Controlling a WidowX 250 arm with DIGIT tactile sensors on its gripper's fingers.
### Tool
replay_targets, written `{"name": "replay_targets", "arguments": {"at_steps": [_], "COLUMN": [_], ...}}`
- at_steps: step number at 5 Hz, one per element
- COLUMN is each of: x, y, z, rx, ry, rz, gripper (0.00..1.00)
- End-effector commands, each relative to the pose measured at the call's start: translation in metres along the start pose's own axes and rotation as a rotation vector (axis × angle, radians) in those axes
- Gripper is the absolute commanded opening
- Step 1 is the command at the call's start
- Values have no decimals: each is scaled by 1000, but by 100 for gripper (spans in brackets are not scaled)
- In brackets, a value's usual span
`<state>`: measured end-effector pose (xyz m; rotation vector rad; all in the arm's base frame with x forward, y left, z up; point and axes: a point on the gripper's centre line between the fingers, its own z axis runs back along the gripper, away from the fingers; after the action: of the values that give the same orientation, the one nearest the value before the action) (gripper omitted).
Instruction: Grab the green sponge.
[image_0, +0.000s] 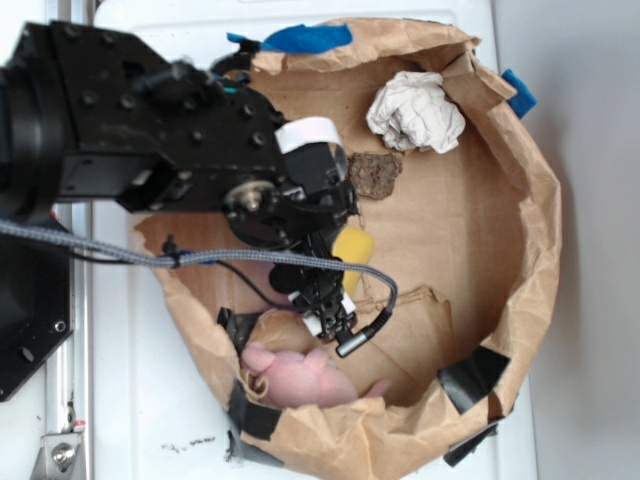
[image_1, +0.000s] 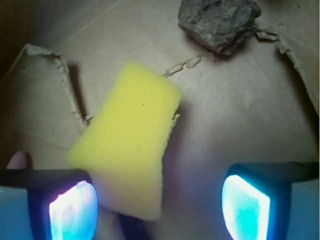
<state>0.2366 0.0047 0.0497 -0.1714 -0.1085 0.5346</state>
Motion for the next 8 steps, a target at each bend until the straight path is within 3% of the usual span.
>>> {"name": "replay_targets", "arguments": {"at_steps": [1,2,4,5,8], "x": [15,18,23,13,16], "y": [-6,-11,-17,-25,-30], "z": [1,6,50,65,35], "rx": [-17,-33,-124,-150,-96], "ry": [-27,-27,-51,-73,-31], "rz": [19,17,45,38,59], "gripper": [100,100,100,100,100]}}
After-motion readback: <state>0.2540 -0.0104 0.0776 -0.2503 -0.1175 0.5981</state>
